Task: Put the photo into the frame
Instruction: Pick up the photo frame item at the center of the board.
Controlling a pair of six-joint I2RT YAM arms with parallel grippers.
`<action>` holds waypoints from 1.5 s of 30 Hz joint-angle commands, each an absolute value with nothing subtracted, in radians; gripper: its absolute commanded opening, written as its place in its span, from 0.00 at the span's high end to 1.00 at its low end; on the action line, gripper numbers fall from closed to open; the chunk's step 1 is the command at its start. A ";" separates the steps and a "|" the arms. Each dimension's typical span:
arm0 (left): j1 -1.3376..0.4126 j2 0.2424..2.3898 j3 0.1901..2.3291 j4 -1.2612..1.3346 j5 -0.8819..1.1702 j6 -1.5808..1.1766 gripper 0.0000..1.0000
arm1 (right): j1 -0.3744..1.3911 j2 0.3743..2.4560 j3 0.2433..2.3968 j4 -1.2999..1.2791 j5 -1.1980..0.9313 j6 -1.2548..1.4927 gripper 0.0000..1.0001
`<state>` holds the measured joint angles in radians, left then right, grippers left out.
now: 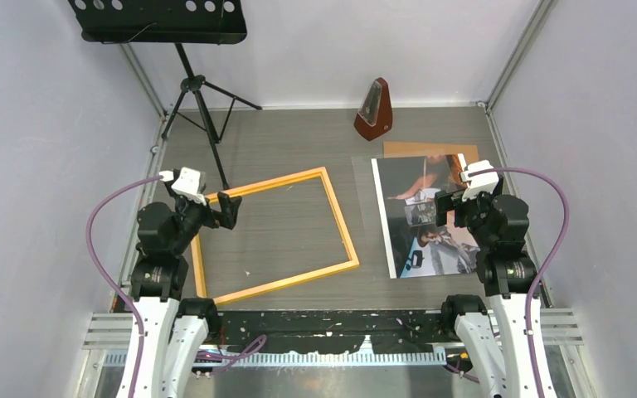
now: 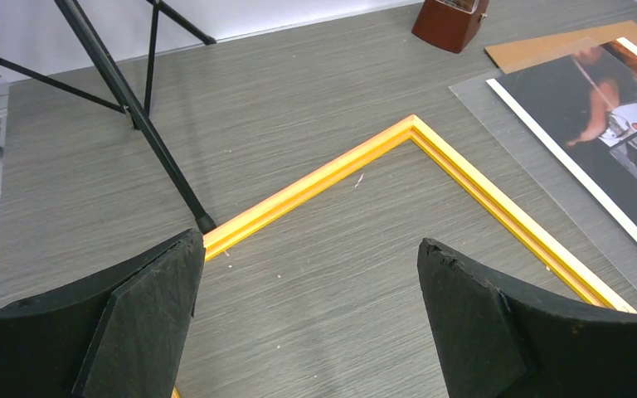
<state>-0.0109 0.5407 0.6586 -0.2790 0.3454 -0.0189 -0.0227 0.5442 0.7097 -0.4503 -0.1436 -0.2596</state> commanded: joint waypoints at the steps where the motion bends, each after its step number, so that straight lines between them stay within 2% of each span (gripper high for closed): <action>1: -0.005 0.540 0.651 -0.219 0.367 -0.009 0.01 | -0.023 0.547 0.715 -0.428 -0.138 -0.266 0.05; 14: -0.005 0.543 0.654 -0.234 0.367 -0.005 0.01 | -0.025 0.540 0.714 -0.427 -0.142 -0.267 0.05; 17: -0.005 0.542 0.672 -0.271 0.386 0.040 0.01 | -0.027 0.555 0.705 -0.413 -0.074 -0.260 0.05; 23: -0.005 0.550 0.678 -0.288 0.406 0.043 0.01 | -0.027 0.702 0.727 -0.397 0.142 -0.265 0.05; 27: -0.005 0.569 0.683 -0.287 0.427 0.033 0.01 | -0.050 0.828 0.760 -0.409 0.164 -0.308 0.05; 31: -0.010 0.635 0.709 -0.291 0.429 0.014 0.01 | -0.102 0.926 0.796 -0.413 0.099 -0.316 0.05; 33: -0.035 0.694 0.743 -0.312 0.433 0.006 0.01 | -0.123 0.969 0.815 -0.413 0.071 -0.317 0.05; 38: -0.248 0.881 0.850 -0.359 0.314 0.006 0.01 | -0.165 1.056 0.827 -0.401 0.024 -0.316 0.05; 45: -0.520 1.187 1.052 -0.398 0.242 -0.169 0.01 | -0.193 1.099 0.788 -0.340 -0.051 -0.309 0.04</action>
<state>-0.4221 1.0695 0.9306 -0.3759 0.2901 -0.0574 -0.1818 1.0920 0.7887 -0.4183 0.0086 -0.3080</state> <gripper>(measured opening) 0.992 0.954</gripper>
